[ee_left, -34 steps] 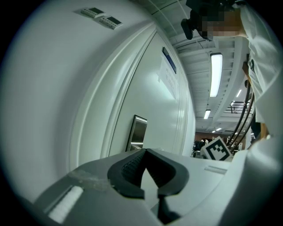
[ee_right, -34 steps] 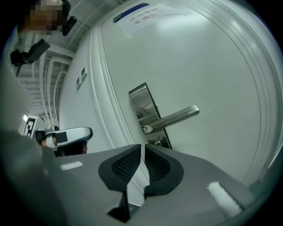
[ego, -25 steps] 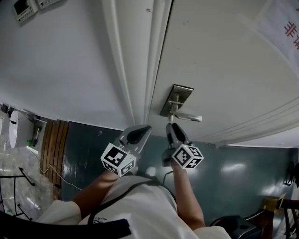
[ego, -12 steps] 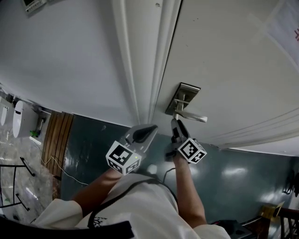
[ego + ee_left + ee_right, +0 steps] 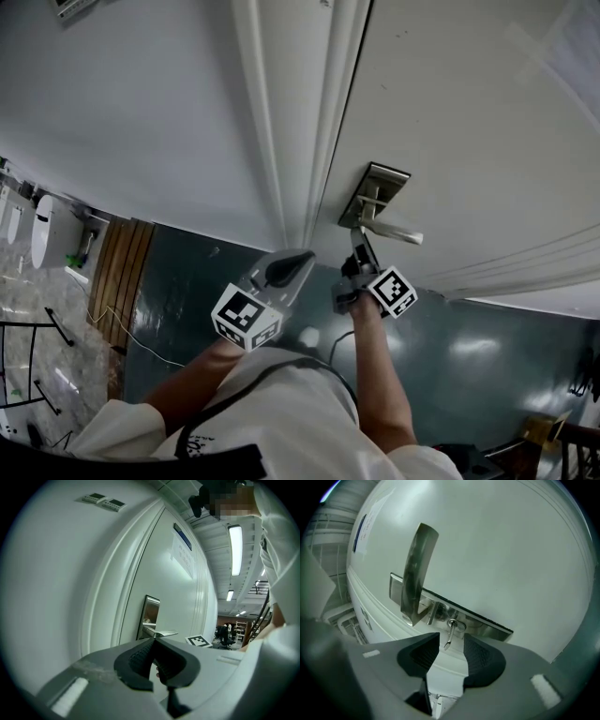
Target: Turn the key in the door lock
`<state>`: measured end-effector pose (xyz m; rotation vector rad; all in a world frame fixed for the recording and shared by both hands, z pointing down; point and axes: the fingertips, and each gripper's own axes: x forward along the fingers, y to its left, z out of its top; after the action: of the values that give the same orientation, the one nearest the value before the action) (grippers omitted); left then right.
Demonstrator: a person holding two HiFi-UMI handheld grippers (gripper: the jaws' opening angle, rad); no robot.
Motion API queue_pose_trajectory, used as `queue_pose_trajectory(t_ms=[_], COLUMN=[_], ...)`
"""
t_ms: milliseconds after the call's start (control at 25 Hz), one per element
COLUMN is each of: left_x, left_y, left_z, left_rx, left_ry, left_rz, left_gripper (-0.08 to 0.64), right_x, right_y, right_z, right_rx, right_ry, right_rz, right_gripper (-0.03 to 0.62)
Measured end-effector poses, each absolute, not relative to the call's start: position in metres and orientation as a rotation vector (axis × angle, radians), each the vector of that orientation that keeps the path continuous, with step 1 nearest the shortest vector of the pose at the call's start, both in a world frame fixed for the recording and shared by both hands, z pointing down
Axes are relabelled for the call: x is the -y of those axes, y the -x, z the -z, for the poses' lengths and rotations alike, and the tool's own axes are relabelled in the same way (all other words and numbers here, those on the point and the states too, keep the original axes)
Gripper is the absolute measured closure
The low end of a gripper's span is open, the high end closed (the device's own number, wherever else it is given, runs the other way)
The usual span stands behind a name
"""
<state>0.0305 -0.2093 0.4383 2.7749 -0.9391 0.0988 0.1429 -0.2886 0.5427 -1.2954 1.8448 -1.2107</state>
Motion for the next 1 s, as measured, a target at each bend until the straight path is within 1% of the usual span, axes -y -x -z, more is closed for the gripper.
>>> queue_pose_trajectory(t_ms=[200,360,560,1000], left_x=[0.208,0.209,0.209,0.207], left_y=[-0.026,-0.023,-0.022,-0.015], left_z=[-0.439,-0.439,-0.440,-0.438], left_rx=[0.949,0.952,0.944,0.918], left_ry=[-2.771,-2.771,-2.775,-2.786], left_rz=[-0.104,-0.106,-0.109,-0.101], left_gripper=[0.555,0.555,0.555,0.555], right_x=[0.290,0.291,0.290,0.292], right_y=[-0.143,-0.140,-0.143,-0.135], right_z=[-0.545,-0.541,-0.541,-0.536], right_rx=[-1.831,-1.834,-1.842,-2.057], right_ry=[1.287,1.271,1.365,1.636], right_rz=[1.213,1.199,1.182,1.030], right_gripper=[0.450,0.548,0.551,0.547])
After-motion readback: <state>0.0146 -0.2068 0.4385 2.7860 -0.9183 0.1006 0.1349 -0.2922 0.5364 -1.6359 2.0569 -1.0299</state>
